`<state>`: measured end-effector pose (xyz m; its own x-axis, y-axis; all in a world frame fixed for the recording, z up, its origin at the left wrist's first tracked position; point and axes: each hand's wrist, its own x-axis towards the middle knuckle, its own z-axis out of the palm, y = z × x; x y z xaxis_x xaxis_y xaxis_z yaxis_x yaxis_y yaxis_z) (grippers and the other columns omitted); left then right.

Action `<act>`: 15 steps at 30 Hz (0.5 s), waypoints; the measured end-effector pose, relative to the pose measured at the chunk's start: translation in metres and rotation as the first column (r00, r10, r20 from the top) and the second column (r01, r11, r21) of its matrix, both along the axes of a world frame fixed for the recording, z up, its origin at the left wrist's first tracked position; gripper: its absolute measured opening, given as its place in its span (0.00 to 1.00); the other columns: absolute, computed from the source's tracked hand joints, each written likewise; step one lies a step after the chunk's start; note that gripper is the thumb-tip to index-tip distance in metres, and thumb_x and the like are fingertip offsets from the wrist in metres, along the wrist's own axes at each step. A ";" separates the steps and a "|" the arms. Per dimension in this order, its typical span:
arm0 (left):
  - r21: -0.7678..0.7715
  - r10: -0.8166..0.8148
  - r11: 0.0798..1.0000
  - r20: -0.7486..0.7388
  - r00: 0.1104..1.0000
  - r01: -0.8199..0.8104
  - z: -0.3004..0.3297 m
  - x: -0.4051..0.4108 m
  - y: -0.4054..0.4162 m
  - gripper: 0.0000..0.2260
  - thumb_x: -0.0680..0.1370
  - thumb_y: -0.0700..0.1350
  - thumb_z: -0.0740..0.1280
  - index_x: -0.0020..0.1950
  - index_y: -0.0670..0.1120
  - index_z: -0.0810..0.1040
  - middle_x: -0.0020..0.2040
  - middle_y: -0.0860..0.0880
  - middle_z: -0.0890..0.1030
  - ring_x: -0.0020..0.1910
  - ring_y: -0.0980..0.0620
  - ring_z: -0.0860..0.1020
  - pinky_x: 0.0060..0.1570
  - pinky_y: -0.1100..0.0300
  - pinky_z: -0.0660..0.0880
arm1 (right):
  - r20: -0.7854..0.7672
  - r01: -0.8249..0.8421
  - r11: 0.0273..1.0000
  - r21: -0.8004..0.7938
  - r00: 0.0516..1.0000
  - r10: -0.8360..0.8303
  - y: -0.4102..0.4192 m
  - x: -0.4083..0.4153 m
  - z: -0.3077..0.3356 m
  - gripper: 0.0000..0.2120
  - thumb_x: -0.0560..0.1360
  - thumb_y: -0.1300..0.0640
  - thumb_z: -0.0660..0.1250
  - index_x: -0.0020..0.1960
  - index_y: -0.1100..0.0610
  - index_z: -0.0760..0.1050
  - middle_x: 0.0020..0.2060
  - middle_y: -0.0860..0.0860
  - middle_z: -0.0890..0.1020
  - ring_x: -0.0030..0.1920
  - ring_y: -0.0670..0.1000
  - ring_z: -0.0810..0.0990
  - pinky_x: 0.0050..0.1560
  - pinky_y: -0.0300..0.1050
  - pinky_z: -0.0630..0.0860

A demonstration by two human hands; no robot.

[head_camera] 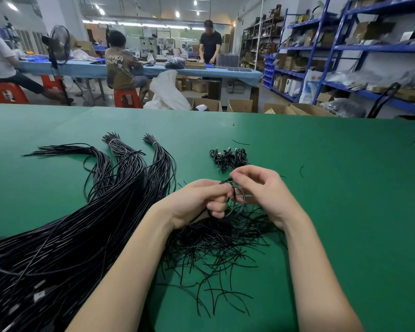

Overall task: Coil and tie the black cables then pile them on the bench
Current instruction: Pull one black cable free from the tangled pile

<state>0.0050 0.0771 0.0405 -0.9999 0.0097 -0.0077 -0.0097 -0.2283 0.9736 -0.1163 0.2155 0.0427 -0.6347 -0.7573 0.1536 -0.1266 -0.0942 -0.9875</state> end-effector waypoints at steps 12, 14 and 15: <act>-0.069 0.298 0.951 -0.069 0.952 -0.302 -0.004 -0.018 0.008 0.12 0.86 0.41 0.58 0.43 0.43 0.69 0.30 0.54 0.64 0.28 0.57 0.65 0.28 0.67 0.64 | -0.179 0.441 0.897 -0.033 0.880 -0.440 -0.030 0.006 -0.012 0.06 0.78 0.48 0.72 0.51 0.48 0.79 0.36 0.46 0.84 0.37 0.42 0.82 0.44 0.39 0.75; -0.181 0.349 0.914 -0.104 0.931 -0.363 -0.005 -0.020 0.010 0.12 0.86 0.42 0.57 0.42 0.45 0.68 0.31 0.55 0.68 0.31 0.55 0.67 0.31 0.65 0.66 | -0.194 0.508 0.859 -0.059 0.839 -0.509 -0.034 0.010 -0.014 0.10 0.78 0.46 0.72 0.53 0.50 0.77 0.32 0.47 0.84 0.30 0.40 0.81 0.36 0.32 0.71; -0.221 0.360 0.900 -0.110 0.926 -0.376 -0.006 -0.020 0.011 0.12 0.86 0.43 0.57 0.43 0.44 0.69 0.33 0.54 0.71 0.34 0.54 0.69 0.34 0.64 0.69 | -0.206 0.528 0.845 -0.086 0.821 -0.533 -0.036 0.012 -0.015 0.10 0.78 0.47 0.72 0.53 0.51 0.76 0.31 0.47 0.84 0.28 0.40 0.81 0.33 0.30 0.70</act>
<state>-0.0154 0.0880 0.0349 -0.9301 -0.3533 0.1006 0.0960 0.0305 0.9949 -0.1039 0.1793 0.0277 -0.8864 -0.3075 0.3460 -0.3711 0.0253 -0.9283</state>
